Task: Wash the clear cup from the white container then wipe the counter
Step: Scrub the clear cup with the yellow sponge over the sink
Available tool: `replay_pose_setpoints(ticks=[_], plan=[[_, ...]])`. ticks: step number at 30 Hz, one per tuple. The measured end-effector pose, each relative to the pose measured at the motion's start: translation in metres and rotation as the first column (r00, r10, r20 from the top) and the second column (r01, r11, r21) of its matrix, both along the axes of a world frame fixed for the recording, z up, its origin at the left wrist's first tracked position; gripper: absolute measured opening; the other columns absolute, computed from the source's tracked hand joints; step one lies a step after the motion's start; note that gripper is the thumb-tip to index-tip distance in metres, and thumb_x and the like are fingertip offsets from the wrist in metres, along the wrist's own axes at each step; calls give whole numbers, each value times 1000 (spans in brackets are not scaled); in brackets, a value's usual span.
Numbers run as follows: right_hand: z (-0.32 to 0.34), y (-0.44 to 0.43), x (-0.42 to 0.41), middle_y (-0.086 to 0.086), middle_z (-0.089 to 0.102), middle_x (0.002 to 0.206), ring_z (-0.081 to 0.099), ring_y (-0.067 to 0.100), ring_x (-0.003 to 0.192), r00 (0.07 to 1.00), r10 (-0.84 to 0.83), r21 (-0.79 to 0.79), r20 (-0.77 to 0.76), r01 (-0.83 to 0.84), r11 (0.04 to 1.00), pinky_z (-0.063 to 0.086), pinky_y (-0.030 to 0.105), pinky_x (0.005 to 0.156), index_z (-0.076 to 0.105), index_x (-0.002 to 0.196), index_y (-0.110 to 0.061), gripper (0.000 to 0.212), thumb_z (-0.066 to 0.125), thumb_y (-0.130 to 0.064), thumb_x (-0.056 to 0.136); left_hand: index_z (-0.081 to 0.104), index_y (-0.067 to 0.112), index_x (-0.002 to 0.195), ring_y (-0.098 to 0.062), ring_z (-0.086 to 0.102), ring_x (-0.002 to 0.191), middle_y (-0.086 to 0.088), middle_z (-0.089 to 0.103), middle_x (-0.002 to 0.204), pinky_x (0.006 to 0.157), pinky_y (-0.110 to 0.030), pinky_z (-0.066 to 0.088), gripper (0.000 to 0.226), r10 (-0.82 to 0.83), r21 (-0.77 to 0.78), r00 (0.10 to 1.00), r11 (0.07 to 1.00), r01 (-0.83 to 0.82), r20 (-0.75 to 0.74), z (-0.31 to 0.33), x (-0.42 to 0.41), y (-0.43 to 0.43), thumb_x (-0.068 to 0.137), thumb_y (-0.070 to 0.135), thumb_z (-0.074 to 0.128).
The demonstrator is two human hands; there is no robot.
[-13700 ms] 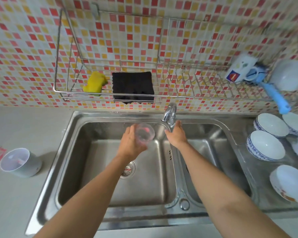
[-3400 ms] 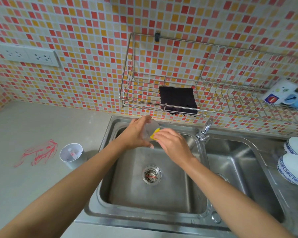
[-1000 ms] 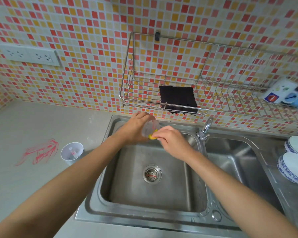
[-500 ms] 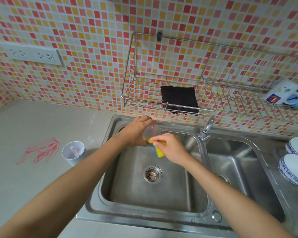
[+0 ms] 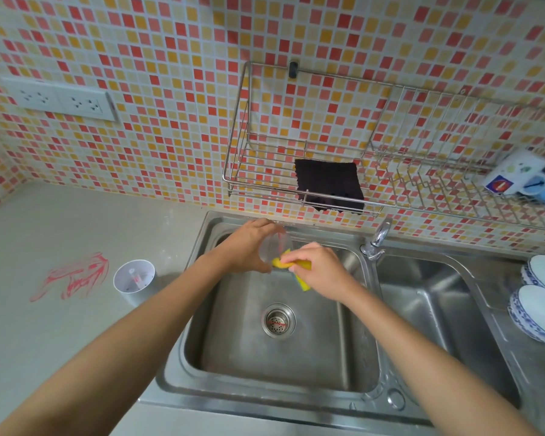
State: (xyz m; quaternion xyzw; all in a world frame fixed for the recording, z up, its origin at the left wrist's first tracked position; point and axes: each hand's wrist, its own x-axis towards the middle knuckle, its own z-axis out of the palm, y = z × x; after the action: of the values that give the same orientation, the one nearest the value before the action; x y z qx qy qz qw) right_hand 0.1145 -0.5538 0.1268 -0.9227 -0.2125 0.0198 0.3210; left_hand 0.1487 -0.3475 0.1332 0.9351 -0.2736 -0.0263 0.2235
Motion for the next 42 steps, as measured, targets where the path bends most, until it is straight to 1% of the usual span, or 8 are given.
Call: replay_pose_setpoints(ticks=[5, 12, 20, 26, 34, 37, 40, 42], plan=[[1, -6, 4, -7, 67, 110, 48, 17, 103, 919, 191, -291, 345, -89, 953, 55, 39, 77, 71, 105, -19, 34, 76, -6, 74, 44, 26, 136, -14, 45, 120, 6, 47, 136, 92, -17, 31, 81, -2, -22, 1000, 1000, 1, -20, 6, 4, -4, 66, 34, 85], [-2, -2, 1, -5, 69, 105, 56, 21, 102, 837, 149, -214, 527, -39, 976, 57, 39, 72, 70, 103, -15, 33, 75, 1, 74, 39, 22, 136, -12, 45, 120, 4, 47, 134, 98, -23, 39, 88, 25, -136, 998, 990, -33, -65, 7, 3, -3, 64, 40, 85], [3, 5, 2, -3, 69, 107, 55, 19, 100, 866, 86, -92, 493, -47, 995, 44, 21, 90, 72, 104, -14, 29, 70, 1, 80, 37, 12, 129, -11, 45, 112, -1, 42, 124, 93, -20, 46, 91, 131, -227, 990, 967, -118, 44, -3, -1, -11, 59, 36, 89], [6, 19, -4, -3, 70, 112, 60, 9, 104, 994, -97, 216, -45, 104, 971, 39, 16, 93, 72, 110, -15, 28, 63, -4, 86, 42, 20, 132, -14, 40, 119, 3, 45, 131, 104, -33, 40, 82, 115, -74, 988, 992, -107, 106, 3, 5, -5, 63, 36, 85], [1, 9, 7, -6, 70, 94, 49, 22, 94, 850, 85, -267, 519, 67, 961, 52, 36, 79, 73, 94, -13, 25, 72, 0, 73, 45, 20, 133, -15, 43, 118, 4, 49, 133, 102, -25, 35, 76, 43, 0, 985, 999, -43, 168, 10, 2, -10, 68, 33, 83], [-7, 23, -1, -1, 71, 91, 49, 26, 91, 906, 37, -194, 421, 50, 980, 51, 38, 81, 74, 97, -10, 24, 64, 3, 79, 46, 19, 133, -16, 44, 118, 3, 50, 132, 101, -22, 32, 73, 24, 10, 982, 1000, -26, 186, 10, 3, -9, 71, 35, 82], [-9, 29, -6, 7, 69, 101, 48, 24, 102, 990, -57, -48, 131, 63, 997, 36, 20, 93, 71, 112, -11, 27, 57, -3, 90, 49, 18, 131, -16, 46, 118, 2, 52, 131, 96, -16, 27, 70, 10, 13, 980, 1000, -13, 196, 5, 0, -6, 73, 39, 80], [-8, 24, -4, 1, 70, 102, 48, 22, 101, 984, -14, -109, 175, 34, 993, 39, 22, 91, 72, 110, -13, 30, 59, -1, 87, 49, 18, 130, -17, 47, 117, 2, 53, 130, 95, -15, 27, 70, 20, 4, 979, 1000, -21, 201, 3, -1, -6, 72, 39, 81]])
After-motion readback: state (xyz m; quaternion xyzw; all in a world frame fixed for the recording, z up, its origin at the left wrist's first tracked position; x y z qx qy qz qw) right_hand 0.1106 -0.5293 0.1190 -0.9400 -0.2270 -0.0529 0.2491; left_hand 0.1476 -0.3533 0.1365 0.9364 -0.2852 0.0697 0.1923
